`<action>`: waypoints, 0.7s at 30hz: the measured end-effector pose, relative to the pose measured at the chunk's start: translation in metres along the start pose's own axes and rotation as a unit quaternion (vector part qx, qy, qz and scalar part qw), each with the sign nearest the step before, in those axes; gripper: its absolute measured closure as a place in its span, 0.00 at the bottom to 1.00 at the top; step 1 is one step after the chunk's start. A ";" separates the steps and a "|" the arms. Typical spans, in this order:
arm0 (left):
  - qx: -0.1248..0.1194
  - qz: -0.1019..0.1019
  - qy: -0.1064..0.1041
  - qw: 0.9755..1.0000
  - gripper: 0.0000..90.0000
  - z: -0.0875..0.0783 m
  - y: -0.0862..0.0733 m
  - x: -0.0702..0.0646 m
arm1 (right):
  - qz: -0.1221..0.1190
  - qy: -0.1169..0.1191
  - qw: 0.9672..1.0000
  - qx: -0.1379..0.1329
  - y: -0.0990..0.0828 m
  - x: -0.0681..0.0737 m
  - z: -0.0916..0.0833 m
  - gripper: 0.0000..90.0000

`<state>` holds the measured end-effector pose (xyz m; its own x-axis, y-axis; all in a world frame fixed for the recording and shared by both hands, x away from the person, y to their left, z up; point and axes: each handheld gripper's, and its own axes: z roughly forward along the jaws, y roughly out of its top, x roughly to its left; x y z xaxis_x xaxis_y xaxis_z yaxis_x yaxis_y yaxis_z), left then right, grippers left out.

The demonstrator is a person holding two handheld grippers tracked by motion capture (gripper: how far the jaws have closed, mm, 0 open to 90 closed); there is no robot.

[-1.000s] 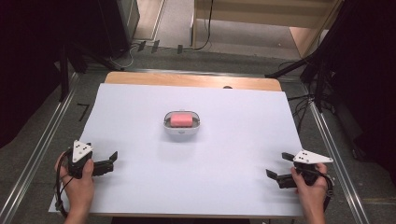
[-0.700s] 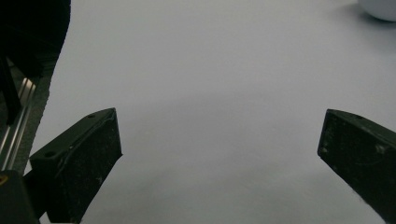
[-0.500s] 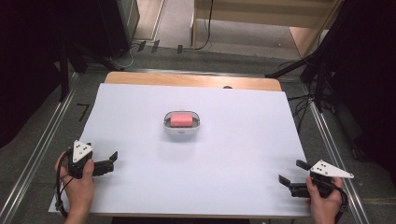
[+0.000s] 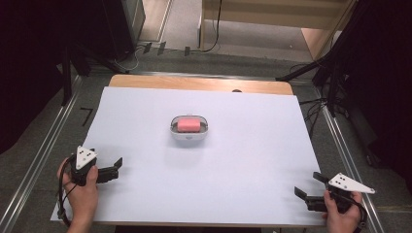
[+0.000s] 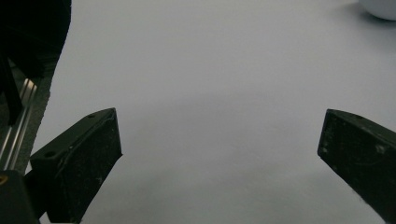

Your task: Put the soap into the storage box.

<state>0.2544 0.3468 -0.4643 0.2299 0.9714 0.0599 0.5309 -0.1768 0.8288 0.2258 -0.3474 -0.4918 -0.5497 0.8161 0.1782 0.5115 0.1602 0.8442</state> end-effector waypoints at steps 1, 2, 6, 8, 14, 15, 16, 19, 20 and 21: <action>0.000 0.000 0.000 1.000 0.00 0.000 0.000 0.000 | -0.003 -0.001 1.000 0.007 0.000 0.001 0.002 0.00; 0.000 0.000 0.000 1.000 0.00 0.000 0.000 0.000 | -0.005 -0.003 1.000 0.011 0.000 0.001 0.002 0.00; 0.000 -0.002 -0.002 1.000 0.00 0.000 0.000 0.001 | -0.009 -0.006 1.000 0.003 -0.001 0.002 0.002 0.00; 0.000 -0.003 -0.003 1.000 0.00 0.000 0.000 0.001 | -0.006 -0.005 1.000 -0.002 -0.001 0.001 0.000 0.00; 0.001 -0.003 -0.003 1.000 0.00 0.000 0.000 0.001 | -0.002 -0.006 1.000 -0.004 -0.001 0.001 0.000 0.00; 0.002 -0.004 -0.003 1.000 0.00 0.000 0.000 0.001 | -0.004 -0.006 1.000 -0.004 -0.001 0.001 0.000 0.00; 0.002 -0.004 -0.002 1.000 0.00 0.001 0.000 0.001 | -0.005 -0.006 1.000 -0.004 -0.001 0.002 0.000 0.00; 0.002 -0.004 -0.002 1.000 0.00 0.001 0.000 0.001 | -0.006 -0.007 1.000 -0.004 -0.002 0.002 0.000 0.00; 0.002 -0.004 -0.002 1.000 0.00 0.001 0.000 0.001 | -0.006 -0.006 1.000 -0.006 -0.002 0.002 0.000 0.00; 0.003 -0.004 -0.002 1.000 0.00 0.001 0.000 0.001 | -0.007 -0.006 1.000 -0.007 -0.002 0.001 0.000 0.00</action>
<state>0.2553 0.3472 -0.4643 0.2281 0.9723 0.0514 0.5375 -0.1698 0.8260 0.2240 -0.3468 -0.4929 -0.5491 0.8202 0.1608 0.4953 0.1643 0.8531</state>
